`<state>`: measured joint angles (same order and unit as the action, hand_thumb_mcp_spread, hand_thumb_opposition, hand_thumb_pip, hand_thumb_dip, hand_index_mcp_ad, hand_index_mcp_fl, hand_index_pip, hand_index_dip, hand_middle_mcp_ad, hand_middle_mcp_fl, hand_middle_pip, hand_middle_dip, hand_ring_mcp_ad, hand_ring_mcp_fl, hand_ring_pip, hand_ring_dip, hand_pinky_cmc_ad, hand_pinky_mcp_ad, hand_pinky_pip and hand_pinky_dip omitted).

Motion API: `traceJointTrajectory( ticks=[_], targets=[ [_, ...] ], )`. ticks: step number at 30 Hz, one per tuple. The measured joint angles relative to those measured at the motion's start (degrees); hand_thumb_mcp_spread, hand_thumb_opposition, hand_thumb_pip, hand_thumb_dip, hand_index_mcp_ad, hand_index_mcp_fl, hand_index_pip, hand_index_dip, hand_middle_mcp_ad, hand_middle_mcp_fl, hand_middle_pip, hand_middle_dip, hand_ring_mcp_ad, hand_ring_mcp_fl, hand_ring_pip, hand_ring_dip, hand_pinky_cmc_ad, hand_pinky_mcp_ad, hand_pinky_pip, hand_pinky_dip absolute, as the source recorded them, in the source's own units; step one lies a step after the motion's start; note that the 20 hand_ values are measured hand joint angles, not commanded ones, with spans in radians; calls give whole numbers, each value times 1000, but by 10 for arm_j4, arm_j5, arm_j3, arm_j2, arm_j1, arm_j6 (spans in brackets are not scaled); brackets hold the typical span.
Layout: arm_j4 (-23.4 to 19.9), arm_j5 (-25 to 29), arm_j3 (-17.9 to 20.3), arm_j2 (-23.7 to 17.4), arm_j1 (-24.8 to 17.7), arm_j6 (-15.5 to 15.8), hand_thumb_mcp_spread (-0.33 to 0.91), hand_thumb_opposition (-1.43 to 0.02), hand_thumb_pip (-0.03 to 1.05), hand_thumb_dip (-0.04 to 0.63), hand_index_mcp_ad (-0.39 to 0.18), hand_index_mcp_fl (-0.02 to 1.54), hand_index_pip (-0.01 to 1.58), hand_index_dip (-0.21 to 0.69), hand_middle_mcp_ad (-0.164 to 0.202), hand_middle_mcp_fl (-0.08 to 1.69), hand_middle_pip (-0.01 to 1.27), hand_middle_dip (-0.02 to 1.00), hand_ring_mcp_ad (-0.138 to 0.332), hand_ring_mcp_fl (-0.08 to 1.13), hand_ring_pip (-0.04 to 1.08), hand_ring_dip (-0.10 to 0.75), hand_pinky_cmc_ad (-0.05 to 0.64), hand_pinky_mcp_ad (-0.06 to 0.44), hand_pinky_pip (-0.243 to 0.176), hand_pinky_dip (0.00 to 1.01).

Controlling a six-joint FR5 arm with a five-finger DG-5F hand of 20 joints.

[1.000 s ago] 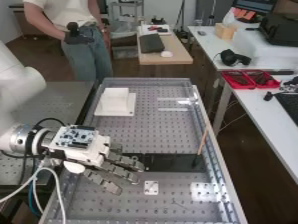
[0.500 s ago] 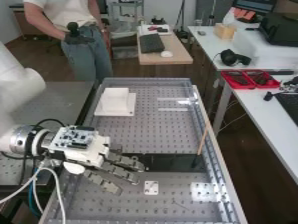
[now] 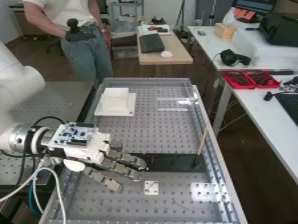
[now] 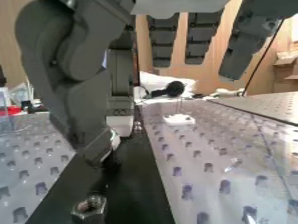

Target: Grab the larger nut and place it in the white container

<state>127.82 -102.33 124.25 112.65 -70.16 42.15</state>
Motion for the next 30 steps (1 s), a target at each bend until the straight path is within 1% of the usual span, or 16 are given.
traceJointTrajectory(
  ticks=[4, 12, 15, 17, 19, 20, 24, 26, 30],
  targets=[
    [-9, -3, 1, -12, -1, -3, 367, -976, 648, 155, -175, 457, 1484, -30, 73, 2, 133, 230, 152, 0, 108, 150, 337, 291, -94, 497],
    [-30, -23, 12, -52, -16, -17, 367, -976, 648, 157, -175, 457, 1484, -30, 72, 2, 133, 230, 148, 0, 108, 150, 337, 291, -91, 497],
    [-35, -38, 18, -71, -26, -27, 367, -976, 648, 157, -175, 457, 1484, -24, 75, 2, 133, 230, 148, 0, 108, 150, 337, 291, -94, 497],
    [-33, -61, 21, -87, -40, -38, 367, -976, 648, 157, -171, 457, 1484, -24, 75, 2, 133, 230, 148, 0, 108, 150, 333, 291, -91, 497],
    [-31, -73, 23, -94, -48, -45, 367, -976, 648, 157, -171, 457, 1484, -24, 70, 14, 133, 234, 148, 0, 108, 150, 333, 295, -91, 497],
    [-29, -84, 23, -97, -55, -53, 367, -974, 648, 157, -175, 457, 1482, -24, 75, 23, 133, 234, 148, 0, 110, 150, 333, 295, -91, 496],
    [-22, -117, 23, -102, -81, -68, 368, -990, 648, 154, -175, 457, 1482, -24, 75, 17, 133, 234, 148, 0, 103, 150, 333, 295, -94, 496],
    [-17, -141, 21, -102, -101, -78, 368, -991, 648, 157, -175, 457, 1482, -24, 75, 38, 133, 236, 148, 0, 103, 150, 333, 291, -94, 482],
    [-8, -172, 13, -90, -127, -87, 367, -991, 648, 157, -175, 457, 1484, 0, 68, 38, 133, 236, 145, 0, 103, 150, 332, 295, -94, 482]
  ],
)
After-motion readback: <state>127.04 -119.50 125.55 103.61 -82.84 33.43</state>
